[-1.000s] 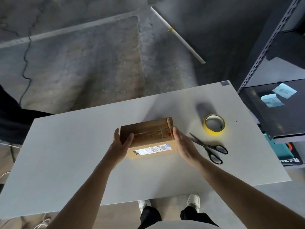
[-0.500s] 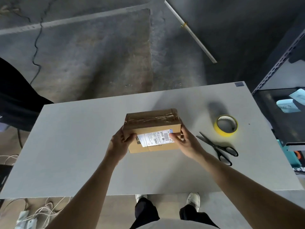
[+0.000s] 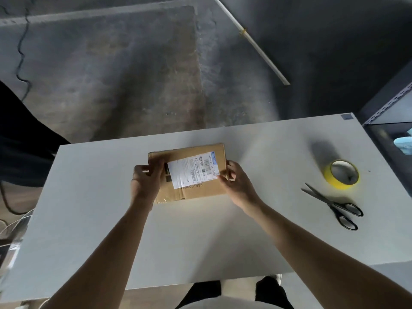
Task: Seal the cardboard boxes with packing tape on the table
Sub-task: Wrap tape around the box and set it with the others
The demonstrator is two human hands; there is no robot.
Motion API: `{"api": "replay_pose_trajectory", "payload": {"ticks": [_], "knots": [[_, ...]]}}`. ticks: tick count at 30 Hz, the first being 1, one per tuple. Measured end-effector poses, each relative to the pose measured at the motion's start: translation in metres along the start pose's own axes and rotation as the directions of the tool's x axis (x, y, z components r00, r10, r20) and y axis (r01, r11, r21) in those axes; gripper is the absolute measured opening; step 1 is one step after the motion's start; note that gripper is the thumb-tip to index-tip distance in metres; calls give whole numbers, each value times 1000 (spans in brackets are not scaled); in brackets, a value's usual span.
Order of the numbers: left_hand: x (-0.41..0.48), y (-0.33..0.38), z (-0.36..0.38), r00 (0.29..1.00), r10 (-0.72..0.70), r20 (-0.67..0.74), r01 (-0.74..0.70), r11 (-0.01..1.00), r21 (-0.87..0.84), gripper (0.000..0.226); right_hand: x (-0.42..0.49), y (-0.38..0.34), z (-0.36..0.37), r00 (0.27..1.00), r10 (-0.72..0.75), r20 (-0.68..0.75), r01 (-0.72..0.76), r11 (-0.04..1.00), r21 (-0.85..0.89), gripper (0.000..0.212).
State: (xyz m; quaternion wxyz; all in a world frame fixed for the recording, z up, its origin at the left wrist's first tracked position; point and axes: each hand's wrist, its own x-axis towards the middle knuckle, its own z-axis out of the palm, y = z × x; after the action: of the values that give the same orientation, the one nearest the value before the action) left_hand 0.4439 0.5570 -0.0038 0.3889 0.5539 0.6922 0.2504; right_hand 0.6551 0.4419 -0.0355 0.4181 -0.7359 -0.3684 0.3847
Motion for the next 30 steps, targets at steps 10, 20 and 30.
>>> {"api": "replay_pose_trajectory", "payload": {"ticks": [10, 20, 30], "knots": [[85, -12, -30, 998, -25, 65, 20, 996, 81, 40, 49, -37, 67, 992, 110, 67, -107, 994, -36, 36], [118, -18, -21, 983, 78, 168, -102, 985, 139, 32, 82, -44, 83, 990, 133, 33, -131, 990, -57, 48], [92, -6, -14, 958, 283, 43, -286, 943, 172, 36, 54, -36, 65, 988, 154, -22, -155, 978, -138, 46]]}}
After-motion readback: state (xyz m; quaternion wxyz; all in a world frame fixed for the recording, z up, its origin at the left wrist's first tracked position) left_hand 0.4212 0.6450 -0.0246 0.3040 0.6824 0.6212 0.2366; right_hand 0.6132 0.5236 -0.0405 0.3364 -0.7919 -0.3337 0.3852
